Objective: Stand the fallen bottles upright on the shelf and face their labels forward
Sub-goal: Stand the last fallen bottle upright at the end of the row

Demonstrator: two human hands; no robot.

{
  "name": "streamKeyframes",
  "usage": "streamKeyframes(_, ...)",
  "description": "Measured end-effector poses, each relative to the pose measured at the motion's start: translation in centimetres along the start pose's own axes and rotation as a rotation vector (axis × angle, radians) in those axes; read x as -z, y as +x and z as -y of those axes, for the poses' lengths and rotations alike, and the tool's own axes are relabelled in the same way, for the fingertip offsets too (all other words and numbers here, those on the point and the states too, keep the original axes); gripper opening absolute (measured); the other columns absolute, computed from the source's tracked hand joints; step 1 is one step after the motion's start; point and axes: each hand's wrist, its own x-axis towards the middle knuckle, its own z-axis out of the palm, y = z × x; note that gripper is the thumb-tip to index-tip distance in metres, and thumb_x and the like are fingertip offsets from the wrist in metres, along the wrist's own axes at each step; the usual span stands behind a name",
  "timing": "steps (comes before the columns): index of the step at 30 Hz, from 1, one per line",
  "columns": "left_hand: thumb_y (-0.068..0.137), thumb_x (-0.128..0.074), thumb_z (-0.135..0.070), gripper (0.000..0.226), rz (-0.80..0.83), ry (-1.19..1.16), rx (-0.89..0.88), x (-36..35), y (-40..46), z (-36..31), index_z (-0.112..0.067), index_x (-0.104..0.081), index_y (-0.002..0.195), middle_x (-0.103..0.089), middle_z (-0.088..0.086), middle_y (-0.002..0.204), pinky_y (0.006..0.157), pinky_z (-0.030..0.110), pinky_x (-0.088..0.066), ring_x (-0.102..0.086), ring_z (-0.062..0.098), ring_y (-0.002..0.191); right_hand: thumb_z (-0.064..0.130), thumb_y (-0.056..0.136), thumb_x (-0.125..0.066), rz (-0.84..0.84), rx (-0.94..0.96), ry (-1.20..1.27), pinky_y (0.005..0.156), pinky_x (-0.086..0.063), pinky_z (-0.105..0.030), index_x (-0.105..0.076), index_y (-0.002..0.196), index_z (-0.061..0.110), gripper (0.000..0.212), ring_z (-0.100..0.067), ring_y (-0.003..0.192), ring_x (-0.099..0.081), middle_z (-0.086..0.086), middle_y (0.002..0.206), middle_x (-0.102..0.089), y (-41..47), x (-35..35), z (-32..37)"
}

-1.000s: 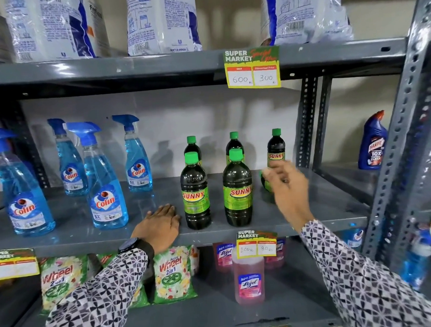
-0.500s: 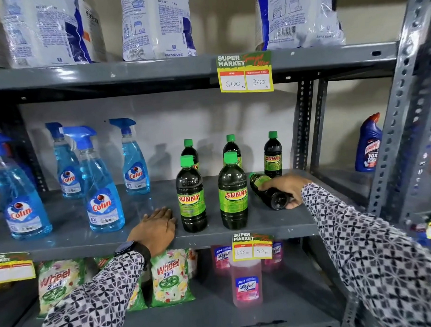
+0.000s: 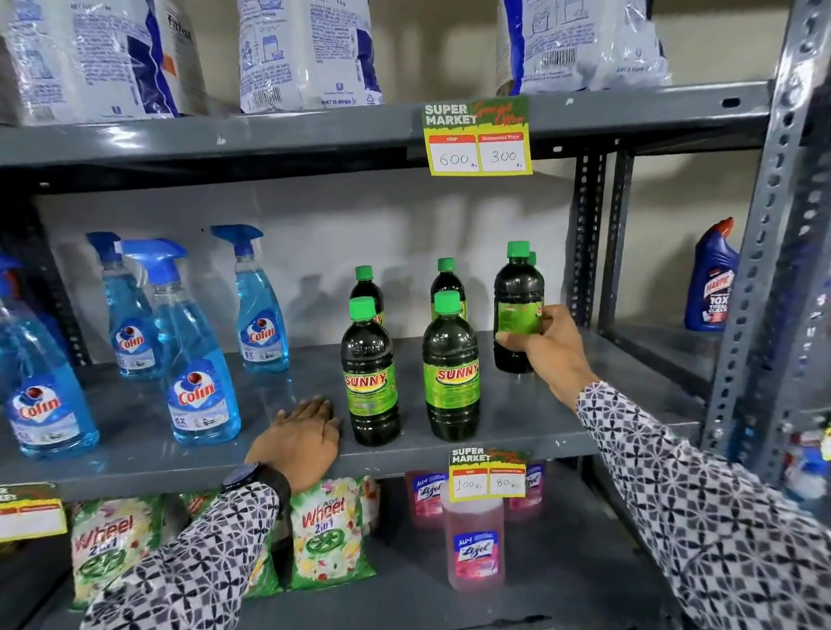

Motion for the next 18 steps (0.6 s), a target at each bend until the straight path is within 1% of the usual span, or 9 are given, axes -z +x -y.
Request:
streamKeyframes(1,0.107,-0.014,-0.037,0.059,0.0,-0.002,0.002,0.0,0.0,0.0,-0.012,-0.024,0.16,-0.019,0.008,0.17,0.128,0.046,-0.015,-0.017,0.022,0.158,0.018,0.073,-0.097,-0.017,0.01,-0.046,0.096,-0.059,-0.039,-0.052,0.131,0.016,0.074,-0.019,0.108,-0.07,0.001,0.113,-0.07,-0.1,-0.2,-0.7)
streamKeyframes(2,0.107,-0.014,-0.036,0.059,0.0,-0.009,0.007,0.0,-0.1,0.0,-0.012,-0.024,0.16,-0.019,0.008,0.17,0.128,0.046,-0.014,-0.017,0.022,0.158,0.021,0.073,-0.097,-0.027,0.018,-0.089,0.1,-0.059,-0.042,-0.052,0.129,0.017,0.073,-0.021,0.109,-0.07,0.002,0.112,-0.069,-0.4,-0.4,-1.3)
streamKeyframes(6,0.107,-0.016,-0.036,0.058,0.011,-0.028,0.024,0.0,-0.4,-0.2,-0.012,-0.024,0.16,-0.019,0.008,0.17,0.129,0.046,-0.014,-0.017,0.021,0.158,0.024,0.072,-0.099,-0.045,0.059,-0.154,0.103,-0.057,-0.047,-0.052,0.12,0.02,0.067,-0.022,0.107,-0.069,0.011,0.102,-0.065,-1.6,-1.0,-3.1)
streamKeyframes(8,0.107,-0.016,-0.035,0.058,0.002,-0.041,0.022,0.1,-0.5,-0.5,-0.012,-0.024,0.16,-0.02,0.008,0.17,0.129,0.045,-0.013,-0.018,0.02,0.158,0.025,0.07,-0.1,-0.061,0.076,-0.167,0.102,-0.058,-0.048,-0.05,0.117,0.022,0.068,-0.022,0.106,-0.071,0.008,0.104,-0.067,-1.9,-0.9,-3.5)
streamKeyframes(11,0.107,-0.017,-0.036,0.058,-0.01,-0.065,0.026,0.5,-0.4,-0.6,-0.012,-0.023,0.16,-0.019,0.007,0.17,0.129,0.045,-0.012,-0.017,0.019,0.158,0.027,0.067,-0.101,-0.064,0.088,-0.191,0.1,-0.058,-0.048,-0.049,0.117,0.023,0.073,-0.023,0.105,-0.071,0.0,0.11,-0.07,-1.6,-0.9,-3.4)
streamKeyframes(13,0.107,-0.017,-0.036,0.058,-0.011,-0.054,0.019,0.5,-0.4,-0.4,-0.012,-0.022,0.16,-0.019,0.007,0.17,0.129,0.045,-0.012,-0.017,0.019,0.158,0.025,0.068,-0.1,-0.036,0.097,-0.17,0.101,-0.057,-0.045,-0.05,0.126,0.022,0.076,-0.022,0.108,-0.07,0.0,0.114,-0.07,-1.5,-1.0,-3.3)
streamKeyframes(15,0.107,-0.017,-0.037,0.059,-0.009,-0.055,0.015,0.3,-0.2,-0.3,-0.013,-0.022,0.16,-0.019,0.007,0.17,0.129,0.045,-0.013,-0.018,0.019,0.158,0.015,0.078,-0.092,0.007,0.086,-0.092,0.105,-0.053,-0.041,-0.05,0.143,0.022,0.077,-0.021,0.113,-0.069,0.006,0.116,-0.069,-1.2,-0.8,-3.6)
streamKeyframes(16,0.107,-0.017,-0.037,0.059,-0.009,-0.052,0.015,0.2,-0.2,-0.2,-0.013,-0.022,0.16,-0.019,0.007,0.17,0.129,0.045,-0.013,-0.018,0.02,0.158,0.009,0.084,-0.085,0.031,0.083,-0.057,0.108,-0.051,-0.042,-0.048,0.149,0.024,0.076,-0.019,0.116,-0.068,0.009,0.117,-0.07,-1.0,-0.8,-3.7)
streamKeyframes(18,0.107,-0.016,-0.037,0.059,-0.008,-0.04,0.015,0.0,0.0,-0.1,-0.012,-0.022,0.16,-0.019,0.008,0.17,0.129,0.046,-0.013,-0.018,0.02,0.158,-0.003,0.087,-0.074,0.06,0.095,-0.022,0.112,-0.05,-0.048,-0.051,0.15,0.033,0.076,-0.018,0.119,-0.069,0.009,0.121,-0.074,-0.5,-0.6,-4.2)
